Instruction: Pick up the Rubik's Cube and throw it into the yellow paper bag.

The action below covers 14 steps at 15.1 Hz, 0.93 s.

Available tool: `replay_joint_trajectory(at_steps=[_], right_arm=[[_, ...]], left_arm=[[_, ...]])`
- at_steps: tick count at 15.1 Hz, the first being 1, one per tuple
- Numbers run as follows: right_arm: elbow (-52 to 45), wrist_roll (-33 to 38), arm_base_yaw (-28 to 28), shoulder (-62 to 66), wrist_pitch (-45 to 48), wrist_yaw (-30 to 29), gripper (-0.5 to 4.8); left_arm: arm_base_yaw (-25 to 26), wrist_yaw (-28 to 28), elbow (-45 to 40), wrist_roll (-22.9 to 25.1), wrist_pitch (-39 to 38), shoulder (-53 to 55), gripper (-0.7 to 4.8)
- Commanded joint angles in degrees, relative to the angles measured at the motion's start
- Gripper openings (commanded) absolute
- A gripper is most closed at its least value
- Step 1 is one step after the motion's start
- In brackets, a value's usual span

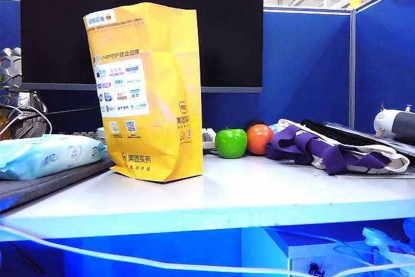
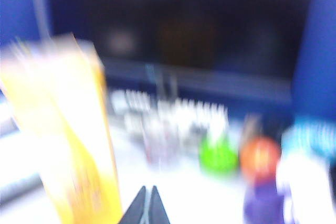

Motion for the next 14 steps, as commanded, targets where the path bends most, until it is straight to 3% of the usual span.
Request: replay_joint_trajectory(at_steps=[1, 2, 12, 14], right_arm=[[0.1, 1.2, 0.0, 4.6, -4.1, 0.0, -0.05], [0.1, 1.3, 0.0, 5.4, -4.8, -0.4, -0.05], [0.1, 1.2, 0.1, 5.5, -5.5, 1.2, -0.05], [0.1, 1.2, -0.2, 4.7, -7.8, 4.5, -0.05]], left_arm=[[0.0, -6.4, 0.2, -4.9, -1.1, 0.1, 2.22], [0.0, -6.5, 0.2, -7.5, -1.2, 0.0, 2.23], [0.0, -6.6, 0.2, -7.5, -1.2, 0.0, 2.23], [0.0, -6.5, -0.2, -7.5, -2.8, -3.0, 2.23]])
